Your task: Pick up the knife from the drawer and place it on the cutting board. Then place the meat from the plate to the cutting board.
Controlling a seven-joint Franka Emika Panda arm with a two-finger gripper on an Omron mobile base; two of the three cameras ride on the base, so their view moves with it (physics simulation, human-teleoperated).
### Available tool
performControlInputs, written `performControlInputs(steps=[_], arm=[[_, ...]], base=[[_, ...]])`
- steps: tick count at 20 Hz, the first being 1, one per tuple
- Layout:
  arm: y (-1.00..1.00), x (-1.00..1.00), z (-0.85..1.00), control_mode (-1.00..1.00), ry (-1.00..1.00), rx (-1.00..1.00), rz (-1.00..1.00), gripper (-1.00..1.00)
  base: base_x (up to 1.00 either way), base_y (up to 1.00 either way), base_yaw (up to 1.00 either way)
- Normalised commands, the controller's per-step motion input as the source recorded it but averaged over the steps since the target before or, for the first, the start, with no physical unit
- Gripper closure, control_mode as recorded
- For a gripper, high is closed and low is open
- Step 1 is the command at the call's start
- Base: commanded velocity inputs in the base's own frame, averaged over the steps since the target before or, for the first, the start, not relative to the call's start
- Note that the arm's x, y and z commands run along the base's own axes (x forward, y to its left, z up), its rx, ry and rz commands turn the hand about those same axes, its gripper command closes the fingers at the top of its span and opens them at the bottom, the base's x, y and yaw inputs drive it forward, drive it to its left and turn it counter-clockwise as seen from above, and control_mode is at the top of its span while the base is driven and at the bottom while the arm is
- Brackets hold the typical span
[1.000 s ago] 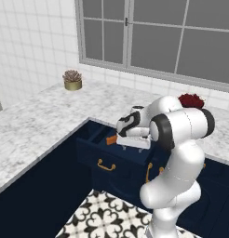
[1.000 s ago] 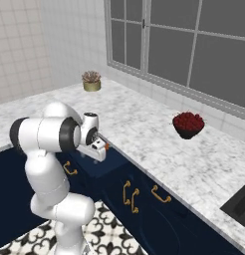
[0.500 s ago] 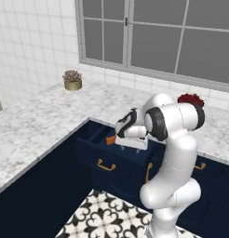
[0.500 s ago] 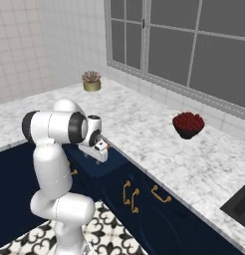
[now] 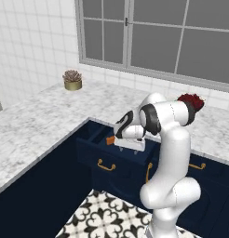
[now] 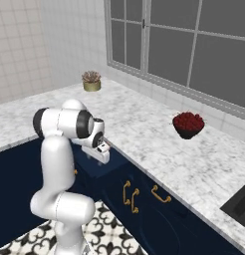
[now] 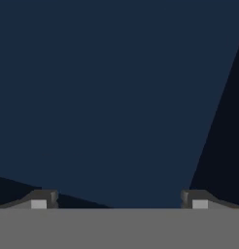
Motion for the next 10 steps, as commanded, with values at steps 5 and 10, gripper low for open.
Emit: performControlInputs(steps=[5, 10], arm=[[0.0, 0.14, -0.21, -1.0, 0.05, 0.03, 0.0, -1.0], [0.0, 0.0, -0.07, -1.0, 0.03, 0.04, 0.0, -1.0]], base=[[0.0, 0.0, 0.0], [0.0, 0.0, 0.0]])
